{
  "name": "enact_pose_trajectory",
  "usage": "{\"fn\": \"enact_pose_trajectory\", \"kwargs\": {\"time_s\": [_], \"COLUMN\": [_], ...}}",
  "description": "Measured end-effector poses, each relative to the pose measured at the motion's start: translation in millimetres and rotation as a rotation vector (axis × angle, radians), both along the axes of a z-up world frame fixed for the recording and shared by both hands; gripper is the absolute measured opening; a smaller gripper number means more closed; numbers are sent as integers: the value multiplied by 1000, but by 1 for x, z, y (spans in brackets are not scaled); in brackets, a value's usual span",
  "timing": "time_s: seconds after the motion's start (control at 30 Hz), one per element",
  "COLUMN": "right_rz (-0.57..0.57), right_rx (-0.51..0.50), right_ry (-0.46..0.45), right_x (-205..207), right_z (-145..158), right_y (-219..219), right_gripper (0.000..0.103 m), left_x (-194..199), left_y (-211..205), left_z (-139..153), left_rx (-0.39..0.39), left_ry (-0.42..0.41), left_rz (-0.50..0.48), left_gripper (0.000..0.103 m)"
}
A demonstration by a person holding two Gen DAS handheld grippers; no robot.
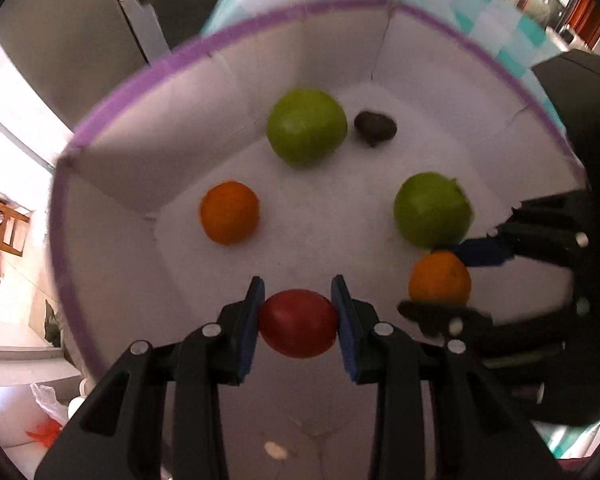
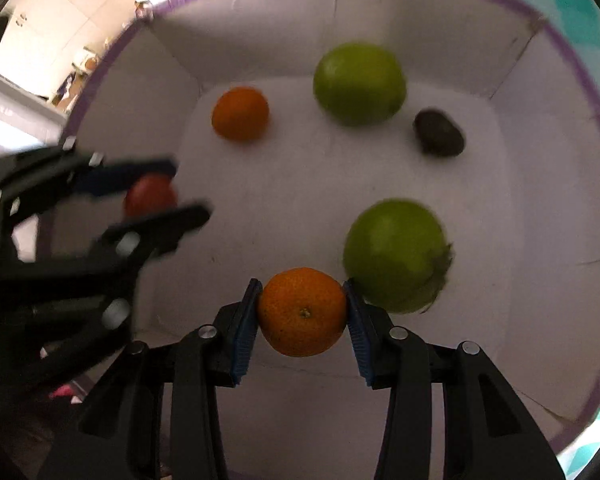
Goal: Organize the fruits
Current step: 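Open both tools over the box to drop the red tomato and orange, then grasp the large brown apple with the right tool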
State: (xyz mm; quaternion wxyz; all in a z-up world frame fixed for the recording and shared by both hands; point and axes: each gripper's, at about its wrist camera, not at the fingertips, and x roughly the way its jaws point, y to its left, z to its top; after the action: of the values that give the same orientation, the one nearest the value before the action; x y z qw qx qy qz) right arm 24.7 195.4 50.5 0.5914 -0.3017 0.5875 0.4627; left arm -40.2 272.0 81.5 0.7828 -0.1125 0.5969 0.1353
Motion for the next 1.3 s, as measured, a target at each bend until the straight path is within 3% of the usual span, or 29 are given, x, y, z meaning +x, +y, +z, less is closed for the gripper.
{"fn": "enact_pose_trajectory", "kwargs": {"time_s": [0.1,0.3,0.43,0.57,0.67,0.77,0.83,0.93,1.03,1.13,1.3], "right_rz": [-10,-39,-67,-96,-126,-180,-241,-385,-519,-690,-1013], "right_rx": [2,15,37,50,59,81,139,272,337,266,147], "right_ry": [43,54,48,20,-23,-111,-182,-277,-358,-379,-332], "right_x": [0,7,10,15,12,2,-9,-31,-74,-95,-100], "right_z": [-7,-3,2,7,16,40,72,124,152,149,111], "right_y": [3,7,0,-6,-18,-35,-57,-109,-156,-211,-300], "right_gripper": [43,47,55,60,67,67,68,80,87,87,87], "left_x": [7,11,11,8,4,-3,-11,-33,-58,-74,-78], "left_y": [0,8,6,12,15,12,9,-4,-33,-72,-160], "left_z": [-3,-9,-7,-3,2,16,30,66,94,106,101], "left_rx": [58,44,54,44,4,-43,-39,-18,37,21,-10], "left_ry": [49,92,84,60,24,-76,-140,-283,-393,-464,-422], "left_rz": [-23,12,9,31,45,12,15,-2,-72,-204,-515], "left_gripper": [35,37,52,56,69,79,80,86,97,101,101]}}
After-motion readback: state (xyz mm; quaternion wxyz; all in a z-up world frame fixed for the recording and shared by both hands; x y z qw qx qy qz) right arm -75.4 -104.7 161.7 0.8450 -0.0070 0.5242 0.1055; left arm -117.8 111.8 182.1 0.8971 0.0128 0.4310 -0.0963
